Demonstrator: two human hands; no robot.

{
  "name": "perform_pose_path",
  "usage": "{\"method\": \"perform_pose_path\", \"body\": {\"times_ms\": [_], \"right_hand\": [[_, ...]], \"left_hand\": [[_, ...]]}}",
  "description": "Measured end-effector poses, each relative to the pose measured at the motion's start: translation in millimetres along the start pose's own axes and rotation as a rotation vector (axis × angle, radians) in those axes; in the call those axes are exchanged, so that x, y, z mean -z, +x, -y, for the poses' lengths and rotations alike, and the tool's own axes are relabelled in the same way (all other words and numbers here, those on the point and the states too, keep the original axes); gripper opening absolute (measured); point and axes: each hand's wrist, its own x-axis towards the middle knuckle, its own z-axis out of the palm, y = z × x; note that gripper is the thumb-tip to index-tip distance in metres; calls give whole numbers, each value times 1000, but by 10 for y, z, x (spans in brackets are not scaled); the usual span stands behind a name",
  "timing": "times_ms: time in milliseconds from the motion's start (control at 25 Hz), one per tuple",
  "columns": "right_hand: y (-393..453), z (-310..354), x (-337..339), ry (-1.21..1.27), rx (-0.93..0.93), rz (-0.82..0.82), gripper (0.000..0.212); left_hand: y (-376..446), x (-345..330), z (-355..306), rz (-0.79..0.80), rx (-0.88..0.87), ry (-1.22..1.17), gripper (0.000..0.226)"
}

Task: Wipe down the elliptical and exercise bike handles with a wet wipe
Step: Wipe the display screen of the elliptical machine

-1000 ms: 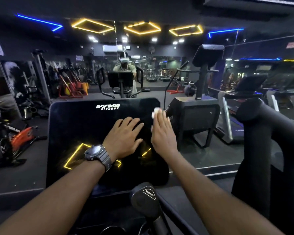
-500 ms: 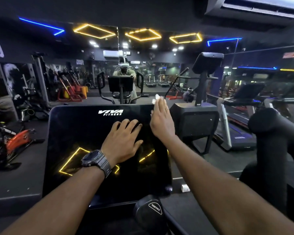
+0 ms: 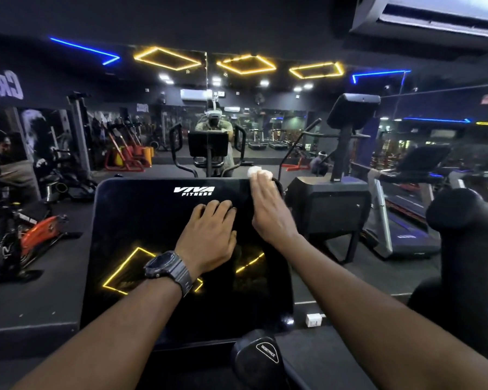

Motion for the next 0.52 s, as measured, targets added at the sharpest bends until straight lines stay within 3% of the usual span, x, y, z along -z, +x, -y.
{"method": "perform_pose_path", "body": {"times_ms": [80,280,400,520], "right_hand": [[17,-28,114,67,122,-8,67],[373,-208,312,139,-142,-209,18],[535,-97,285,200,-166,-207,16],[592,303,161,89,6,-112,20]], "left_hand": [[18,6,-14,-2,-3,9,56],[1,2,-27,14,10,24,59],[15,-1,-21,11,18,22,58],[23,-6,3,-13,26,27,56]]}}
